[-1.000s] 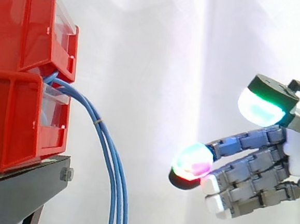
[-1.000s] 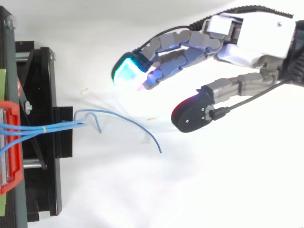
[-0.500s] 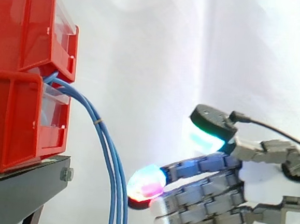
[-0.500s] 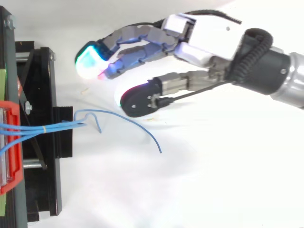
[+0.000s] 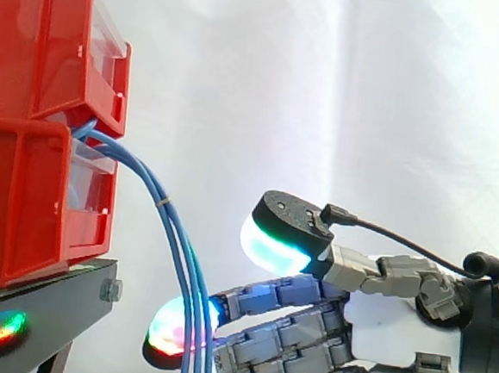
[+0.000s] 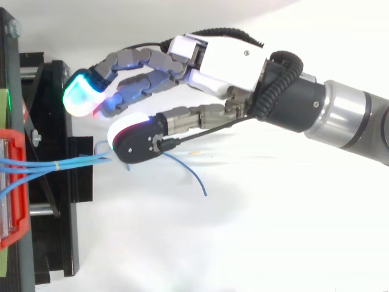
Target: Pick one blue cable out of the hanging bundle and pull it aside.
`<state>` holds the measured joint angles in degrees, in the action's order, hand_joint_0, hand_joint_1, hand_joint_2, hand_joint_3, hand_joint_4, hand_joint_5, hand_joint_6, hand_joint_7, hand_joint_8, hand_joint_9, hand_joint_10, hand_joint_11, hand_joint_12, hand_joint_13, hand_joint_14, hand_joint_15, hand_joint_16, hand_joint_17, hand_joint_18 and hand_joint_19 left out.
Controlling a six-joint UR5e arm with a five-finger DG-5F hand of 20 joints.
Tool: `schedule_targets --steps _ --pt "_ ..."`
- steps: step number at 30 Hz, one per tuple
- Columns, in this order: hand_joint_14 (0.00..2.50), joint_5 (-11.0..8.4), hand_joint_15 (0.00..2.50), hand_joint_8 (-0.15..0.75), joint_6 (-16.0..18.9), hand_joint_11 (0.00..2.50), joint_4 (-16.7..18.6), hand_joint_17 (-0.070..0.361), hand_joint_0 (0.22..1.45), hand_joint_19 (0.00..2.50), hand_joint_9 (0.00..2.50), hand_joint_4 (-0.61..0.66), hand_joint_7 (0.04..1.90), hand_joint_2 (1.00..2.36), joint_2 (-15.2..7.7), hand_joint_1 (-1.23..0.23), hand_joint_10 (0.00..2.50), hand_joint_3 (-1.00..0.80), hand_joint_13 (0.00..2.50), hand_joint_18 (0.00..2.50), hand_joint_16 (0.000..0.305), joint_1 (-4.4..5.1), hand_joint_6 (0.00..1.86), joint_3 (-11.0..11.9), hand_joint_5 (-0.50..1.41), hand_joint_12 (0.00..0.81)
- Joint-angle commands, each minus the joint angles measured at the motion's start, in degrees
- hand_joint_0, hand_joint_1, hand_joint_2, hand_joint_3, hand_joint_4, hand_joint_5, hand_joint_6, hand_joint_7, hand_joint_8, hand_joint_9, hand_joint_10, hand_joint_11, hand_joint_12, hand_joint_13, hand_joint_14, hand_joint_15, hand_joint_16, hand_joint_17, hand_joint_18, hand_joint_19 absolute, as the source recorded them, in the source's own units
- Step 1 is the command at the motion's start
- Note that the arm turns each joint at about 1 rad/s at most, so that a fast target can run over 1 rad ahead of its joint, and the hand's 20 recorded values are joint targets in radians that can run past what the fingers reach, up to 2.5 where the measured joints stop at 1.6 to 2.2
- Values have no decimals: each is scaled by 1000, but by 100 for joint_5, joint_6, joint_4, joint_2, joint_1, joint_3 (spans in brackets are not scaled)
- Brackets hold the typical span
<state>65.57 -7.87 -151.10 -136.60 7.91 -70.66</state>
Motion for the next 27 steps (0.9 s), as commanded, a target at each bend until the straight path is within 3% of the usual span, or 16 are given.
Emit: schedule_targets --steps 1,11,19,27 --pt "13 17 318 261 -118 246 133 97 523 250 793 236 735 1001 -24 -609 8 -480 700 446 43 70 502 8 -173 316" --pt "13 -70 336 265 -224 274 282 96 523 252 839 247 764 1001 -33 -605 9 -485 743 478 43 237 502 8 -161 310" --pt "14 -202 347 263 -206 284 432 95 524 261 856 254 762 1001 -121 -604 10 -485 768 489 42 308 502 26 -158 311" --pt "14 -229 359 269 -92 312 590 95 526 277 896 268 762 1001 -218 -602 11 -485 797 501 42 299 502 52 -153 309"
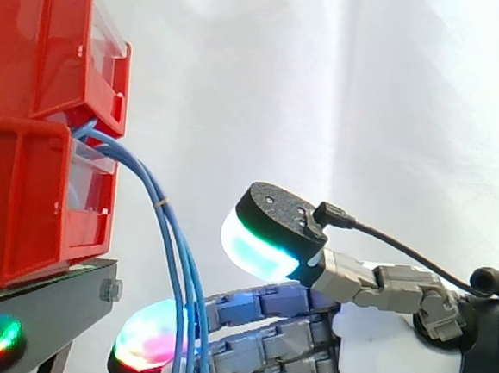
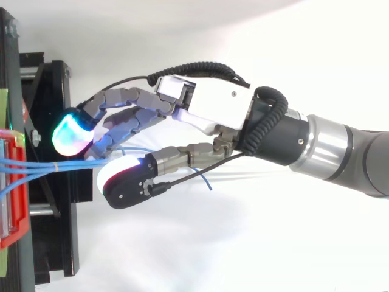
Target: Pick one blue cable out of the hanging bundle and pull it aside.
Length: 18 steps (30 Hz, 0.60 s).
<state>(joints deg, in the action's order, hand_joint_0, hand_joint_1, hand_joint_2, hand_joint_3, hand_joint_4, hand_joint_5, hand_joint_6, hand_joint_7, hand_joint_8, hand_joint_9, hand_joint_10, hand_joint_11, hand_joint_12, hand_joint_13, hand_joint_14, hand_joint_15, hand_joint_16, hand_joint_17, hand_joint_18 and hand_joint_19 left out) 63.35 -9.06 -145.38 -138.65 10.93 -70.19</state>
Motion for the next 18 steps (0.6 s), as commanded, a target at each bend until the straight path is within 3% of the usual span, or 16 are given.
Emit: schedule_targets --steps 1,12,18 --pt "14 -7 358 266 27 312 45 95 527 277 901 267 764 1001 -13 -602 11 -484 802 504 42 -3 502 5 -152 308" --pt "19 28 432 273 27 604 1 93 541 301 1148 280 894 1000 -4 -605 19 -487 903 548 41 6 503 76 -126 306" --pt "20 186 465 258 142 714 -202 92 547 303 1220 267 959 1001 -4 -616 24 -486 937 564 41 -3 503 216 -116 297"
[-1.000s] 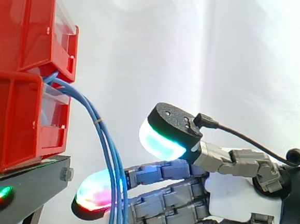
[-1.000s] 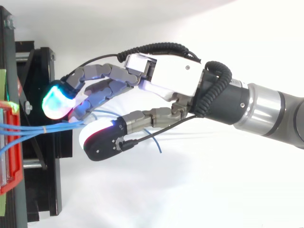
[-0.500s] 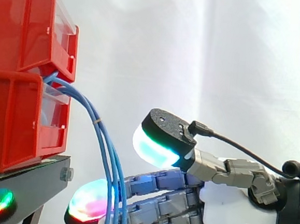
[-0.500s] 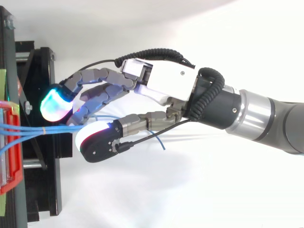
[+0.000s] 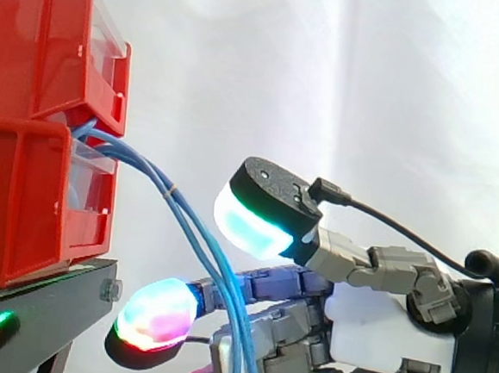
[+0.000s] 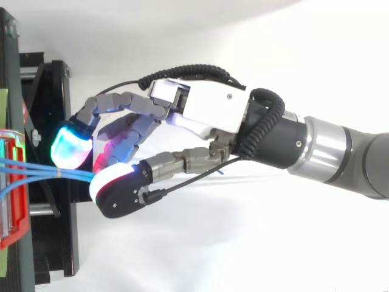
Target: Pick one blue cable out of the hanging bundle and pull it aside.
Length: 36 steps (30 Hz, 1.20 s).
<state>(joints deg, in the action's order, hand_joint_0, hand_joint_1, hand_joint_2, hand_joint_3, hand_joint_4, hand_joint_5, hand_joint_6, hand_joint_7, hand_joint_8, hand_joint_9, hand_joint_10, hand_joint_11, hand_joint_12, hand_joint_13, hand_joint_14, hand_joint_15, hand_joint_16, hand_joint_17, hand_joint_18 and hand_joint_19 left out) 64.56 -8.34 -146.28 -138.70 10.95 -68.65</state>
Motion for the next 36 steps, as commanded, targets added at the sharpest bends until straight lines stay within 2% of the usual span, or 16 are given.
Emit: schedule_targets --steps 1,7,12,20,27,36 --pt "20 83 467 259 113 722 -181 92 548 311 1227 265 970 1001 1 -617 23 -484 940 567 41 -5 503 80 -116 300" --pt "19 92 484 254 280 743 -384 91 554 326 1255 258 982 1001 1 -623 23 -480 963 583 41 -14 503 124 -111 300" --pt "21 92 545 255 491 759 -595 90 562 365 1267 254 993 1002 19 -623 26 -471 1023 628 40 -5 503 273 -109 290" --pt "25 109 593 255 632 846 -788 91 568 378 1334 243 1057 1002 45 -629 28 -469 1079 644 40 4 503 300 -101 289" --pt "23 153 611 251 693 893 -937 90 574 381 1358 216 1111 1003 203 -642 27 -466 1093 652 40 13 502 300 -96 287" --pt "25 144 612 249 693 913 -1438 90 586 392 1363 184 1200 1005 405 -659 30 -443 1098 655 40 22 501 300 -88 287"
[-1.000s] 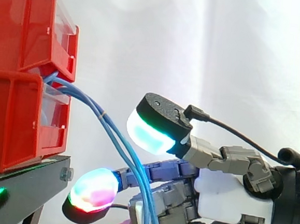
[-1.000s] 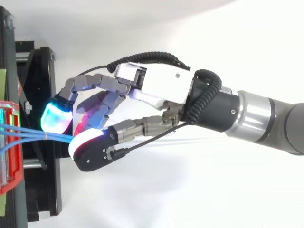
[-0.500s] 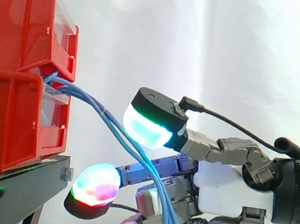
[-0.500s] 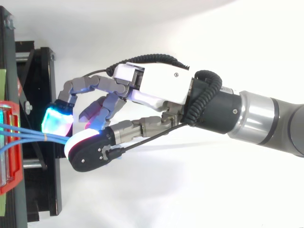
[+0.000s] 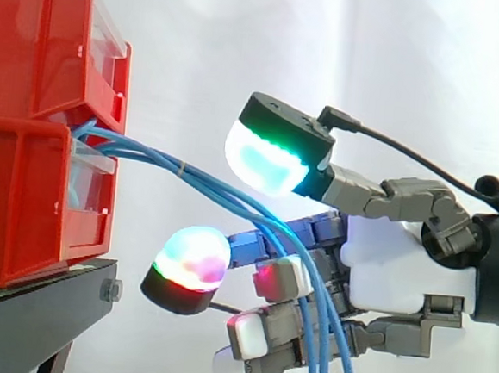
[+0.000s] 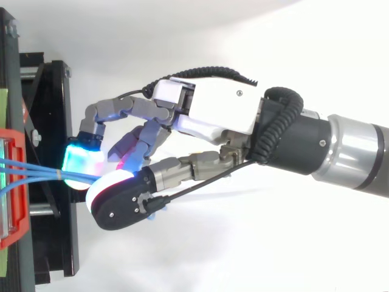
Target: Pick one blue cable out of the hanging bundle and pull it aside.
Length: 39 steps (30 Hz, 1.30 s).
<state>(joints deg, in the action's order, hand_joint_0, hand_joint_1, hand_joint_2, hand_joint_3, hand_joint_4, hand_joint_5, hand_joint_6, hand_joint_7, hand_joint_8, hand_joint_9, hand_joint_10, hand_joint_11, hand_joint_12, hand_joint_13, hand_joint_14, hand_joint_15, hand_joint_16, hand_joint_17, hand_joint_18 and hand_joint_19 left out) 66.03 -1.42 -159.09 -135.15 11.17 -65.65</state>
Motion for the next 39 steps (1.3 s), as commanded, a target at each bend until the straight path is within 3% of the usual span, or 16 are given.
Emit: schedule_targets --steps 1,7,10,12,14,24,31,39 --pt "23 -2 615 251 1 918 -184 91 587 394 1364 182 1211 1005 59 -660 28 -440 1099 658 40 0 501 0 -86 285" --pt "23 -11 614 250 -8 934 -316 91 595 390 1373 155 1263 1006 165 -671 27 -429 1101 666 40 8 502 0 -78 287" --pt "26 -11 621 248 62 930 -456 91 598 393 1367 152 1241 1007 156 -677 27 -422 1100 666 40 0 516 114 -81 283" --pt "25 -46 619 248 150 927 -834 91 602 393 1368 155 1238 1006 156 -680 26 -423 1100 667 40 8 519 290 -81 285" --pt "24 -72 620 249 177 930 -913 91 604 401 1365 151 1229 1007 156 -686 26 -423 1101 667 40 8 527 369 -83 284" --pt "24 -213 623 241 335 932 -1098 93 614 414 1326 133 1050 1008 156 -730 27 -406 1092 669 41 17 640 571 -101 283" --pt "26 -327 626 244 335 926 -1168 94 611 415 1304 114 928 1010 156 -745 27 -381 1083 673 42 87 720 677 -115 280" --pt "23 -354 626 268 519 921 -1335 107 609 410 1268 54 764 1019 156 -762 25 -117 1098 717 47 140 910 685 -149 303"
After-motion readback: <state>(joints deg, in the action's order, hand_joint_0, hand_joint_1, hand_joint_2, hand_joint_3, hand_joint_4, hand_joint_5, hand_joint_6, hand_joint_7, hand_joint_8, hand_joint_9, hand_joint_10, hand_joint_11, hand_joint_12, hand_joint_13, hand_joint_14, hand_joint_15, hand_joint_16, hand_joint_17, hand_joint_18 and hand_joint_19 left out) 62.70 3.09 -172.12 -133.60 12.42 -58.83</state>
